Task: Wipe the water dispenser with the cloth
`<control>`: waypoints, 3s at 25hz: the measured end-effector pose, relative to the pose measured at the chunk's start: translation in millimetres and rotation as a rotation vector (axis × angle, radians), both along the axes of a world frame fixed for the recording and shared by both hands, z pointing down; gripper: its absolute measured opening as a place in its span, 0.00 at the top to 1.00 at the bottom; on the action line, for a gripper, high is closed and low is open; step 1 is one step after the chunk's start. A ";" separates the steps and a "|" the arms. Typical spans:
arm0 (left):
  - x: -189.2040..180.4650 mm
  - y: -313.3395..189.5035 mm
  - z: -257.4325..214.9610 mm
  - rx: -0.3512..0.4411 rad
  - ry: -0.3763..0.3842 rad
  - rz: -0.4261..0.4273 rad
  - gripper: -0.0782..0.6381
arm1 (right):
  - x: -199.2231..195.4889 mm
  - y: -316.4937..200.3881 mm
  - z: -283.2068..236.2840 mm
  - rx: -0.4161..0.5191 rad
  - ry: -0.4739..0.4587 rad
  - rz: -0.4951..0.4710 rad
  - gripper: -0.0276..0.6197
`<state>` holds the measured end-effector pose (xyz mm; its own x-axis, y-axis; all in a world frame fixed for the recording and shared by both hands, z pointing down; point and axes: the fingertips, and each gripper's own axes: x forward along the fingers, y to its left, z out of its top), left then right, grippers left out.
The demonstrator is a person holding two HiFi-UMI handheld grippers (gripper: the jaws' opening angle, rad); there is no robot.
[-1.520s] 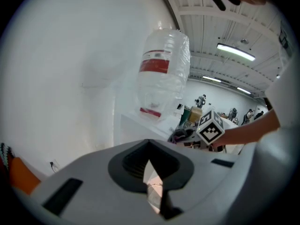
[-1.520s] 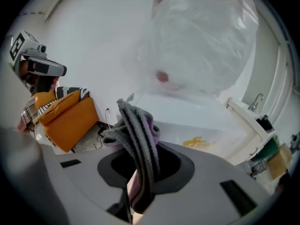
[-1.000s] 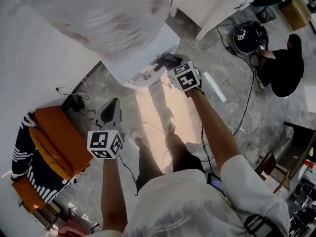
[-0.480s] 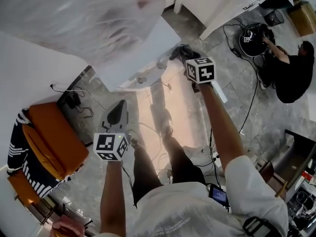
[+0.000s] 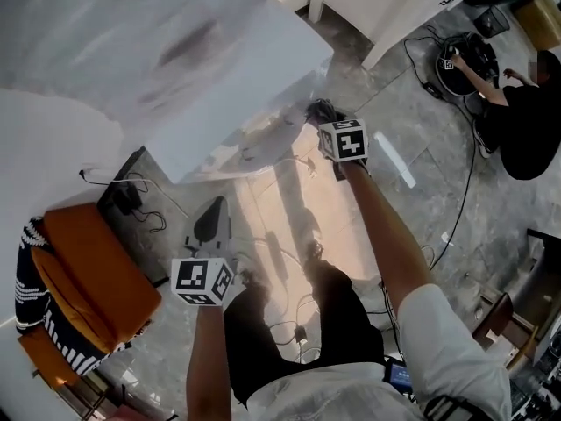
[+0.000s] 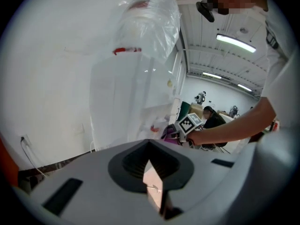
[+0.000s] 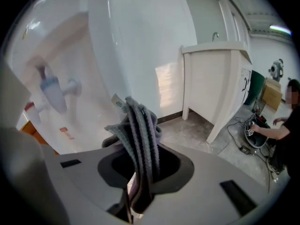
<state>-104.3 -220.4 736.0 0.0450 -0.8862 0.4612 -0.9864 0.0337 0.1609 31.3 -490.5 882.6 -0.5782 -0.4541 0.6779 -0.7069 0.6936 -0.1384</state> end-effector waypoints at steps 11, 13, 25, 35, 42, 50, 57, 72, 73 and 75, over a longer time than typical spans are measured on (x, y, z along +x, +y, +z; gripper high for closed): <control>-47.6 37.8 160.1 0.047 -0.034 0.015 0.88 | -3.7 11.8 193.3 -0.027 0.004 0.059 0.83; -53.1 50.1 169.3 0.047 -0.034 0.009 0.88 | -20.9 32.4 223.7 -0.081 0.043 0.025 0.83; -44.7 122.2 51.0 0.025 -0.055 0.081 0.88 | -121.4 235.0 141.1 -0.246 -0.014 -0.251 0.83; -84.3 146.3 -90.3 0.097 -0.036 0.039 0.88 | -158.3 235.7 -38.8 -0.197 -0.070 -0.207 0.83; -85.9 155.2 -166.4 0.135 -0.042 0.046 0.88 | -149.0 239.7 -130.3 -0.154 -0.061 -0.232 0.83; -88.3 141.3 -225.5 0.168 -0.061 0.049 0.88 | -150.3 244.2 -282.1 -0.017 -0.201 -0.253 0.83; -68.0 122.1 -301.0 0.191 -0.089 0.073 0.88 | -99.0 253.6 -418.8 0.146 -0.308 -0.227 0.83; -45.5 84.6 -464.4 0.411 -0.302 0.149 0.88 | 2.4 258.1 -615.2 0.536 -0.321 -0.154 0.83; -44.3 82.6 -474.3 0.430 -0.310 0.150 0.88 | 4.7 259.6 -623.0 0.544 -0.334 -0.153 0.83; -42.3 81.2 -490.5 0.461 -0.320 0.150 0.88 | 6.0 263.2 -635.2 0.565 -0.345 -0.161 0.83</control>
<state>-146.6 -139.2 245.6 0.1071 -0.9934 0.0404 -0.9770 -0.1127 -0.1811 37.3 -227.3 247.5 -0.8087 -0.5745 0.1265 -0.5694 0.8185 0.0770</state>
